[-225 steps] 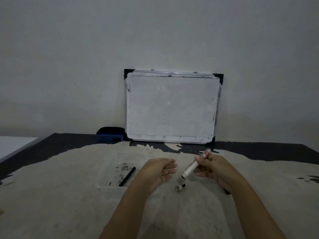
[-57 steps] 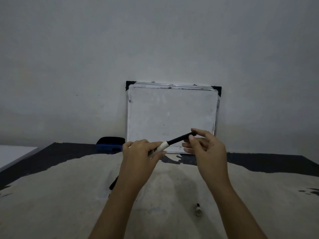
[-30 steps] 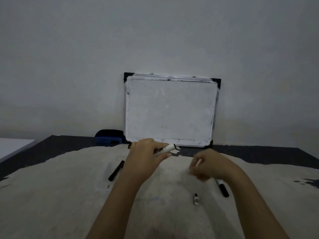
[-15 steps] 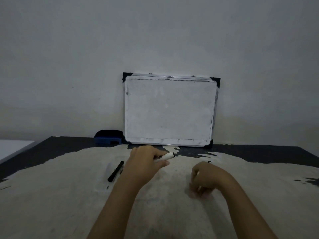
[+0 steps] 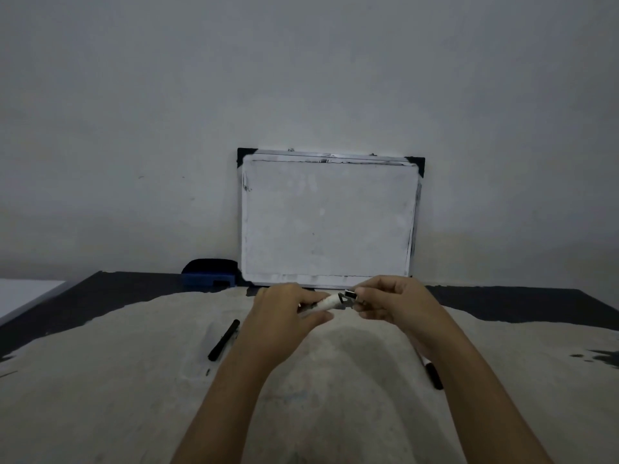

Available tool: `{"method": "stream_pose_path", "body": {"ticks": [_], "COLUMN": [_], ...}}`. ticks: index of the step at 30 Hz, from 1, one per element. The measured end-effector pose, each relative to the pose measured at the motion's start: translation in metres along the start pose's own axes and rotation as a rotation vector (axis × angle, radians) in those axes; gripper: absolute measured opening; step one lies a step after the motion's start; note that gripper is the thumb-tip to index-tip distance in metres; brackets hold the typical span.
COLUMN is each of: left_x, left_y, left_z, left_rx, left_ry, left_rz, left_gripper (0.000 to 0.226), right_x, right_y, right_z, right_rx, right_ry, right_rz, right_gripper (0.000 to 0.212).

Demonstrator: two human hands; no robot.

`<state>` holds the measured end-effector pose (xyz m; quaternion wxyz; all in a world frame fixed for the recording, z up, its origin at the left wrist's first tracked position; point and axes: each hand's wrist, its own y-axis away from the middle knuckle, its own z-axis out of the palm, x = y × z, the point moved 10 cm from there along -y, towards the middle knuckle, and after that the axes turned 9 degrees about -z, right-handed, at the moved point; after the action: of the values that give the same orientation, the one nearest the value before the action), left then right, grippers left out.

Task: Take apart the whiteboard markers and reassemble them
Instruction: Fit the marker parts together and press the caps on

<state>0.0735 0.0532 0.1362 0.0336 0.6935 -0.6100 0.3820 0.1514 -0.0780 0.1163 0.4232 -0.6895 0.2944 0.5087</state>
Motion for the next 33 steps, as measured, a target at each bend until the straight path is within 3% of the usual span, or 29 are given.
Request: {"method": "stream_pose_path", "body": {"ticks": [15, 28, 33], "left_x": [0.005, 0.013, 0.009], "left_y": [0.0, 0.0, 0.0], "left_z": [0.004, -0.002, -0.004], "left_rx": [-0.023, 0.06, 0.069], "left_ry": [-0.015, -0.088, 0.043], "left_rz": [0.042, 0.089, 0.027], "left_gripper": [0.025, 0.021, 0.022], "right_x": [-0.013, -0.017, -0.021], "right_y": [0.004, 0.003, 0.004], "right_z": [0.004, 0.009, 0.01], "right_rx": [0.004, 0.075, 0.12], "right_ry": [0.016, 0.017, -0.05], "right_rz": [-0.079, -0.154, -0.188], "right_gripper": [0.016, 0.024, 0.023]}}
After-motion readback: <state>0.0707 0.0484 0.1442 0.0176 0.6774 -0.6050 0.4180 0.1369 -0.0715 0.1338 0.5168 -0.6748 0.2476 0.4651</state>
